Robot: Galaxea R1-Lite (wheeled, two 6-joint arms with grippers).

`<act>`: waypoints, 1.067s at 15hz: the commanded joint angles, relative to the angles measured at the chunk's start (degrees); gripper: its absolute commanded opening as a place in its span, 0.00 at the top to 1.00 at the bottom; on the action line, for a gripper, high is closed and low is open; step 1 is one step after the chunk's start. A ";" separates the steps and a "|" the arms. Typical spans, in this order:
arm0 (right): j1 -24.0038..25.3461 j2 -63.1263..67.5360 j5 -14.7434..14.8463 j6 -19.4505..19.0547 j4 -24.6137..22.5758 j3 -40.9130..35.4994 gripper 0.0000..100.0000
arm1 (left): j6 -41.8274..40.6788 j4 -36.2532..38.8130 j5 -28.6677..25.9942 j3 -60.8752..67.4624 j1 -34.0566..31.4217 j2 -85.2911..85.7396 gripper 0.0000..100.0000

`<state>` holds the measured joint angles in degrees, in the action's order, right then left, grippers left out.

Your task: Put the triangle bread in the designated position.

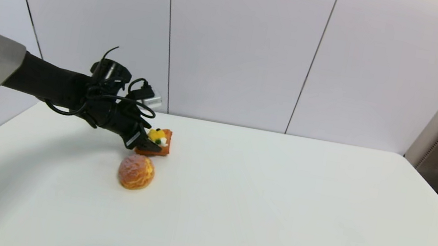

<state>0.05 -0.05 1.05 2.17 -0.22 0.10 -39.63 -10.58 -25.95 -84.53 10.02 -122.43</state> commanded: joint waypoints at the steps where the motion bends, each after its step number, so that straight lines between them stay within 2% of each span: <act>1: 0.04 0.05 0.01 0.03 -0.04 -0.01 0.00 | 1.31 -0.93 -0.15 -0.20 -0.09 4.04 0.00; 4: -0.05 0.05 0.01 0.03 -0.04 -0.01 0.00 | 5.79 -0.93 0.90 0.07 0.09 11.34 0.00; 7: -0.05 0.05 0.01 0.03 -0.04 -0.01 0.00 | 10.10 -0.84 8.46 4.37 0.09 23.73 0.00; 10: 0.04 0.05 0.01 0.03 -0.04 -0.01 0.00 | 14.32 -0.14 13.03 15.45 -0.70 39.55 0.00; 16: 0.04 0.05 0.01 0.03 -0.04 -0.01 0.00 | 19.33 12.78 13.82 44.72 -12.39 69.52 0.00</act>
<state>0.02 -0.05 1.04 2.17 -0.24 0.10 -23.89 -4.88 -12.73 -55.43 4.38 -72.02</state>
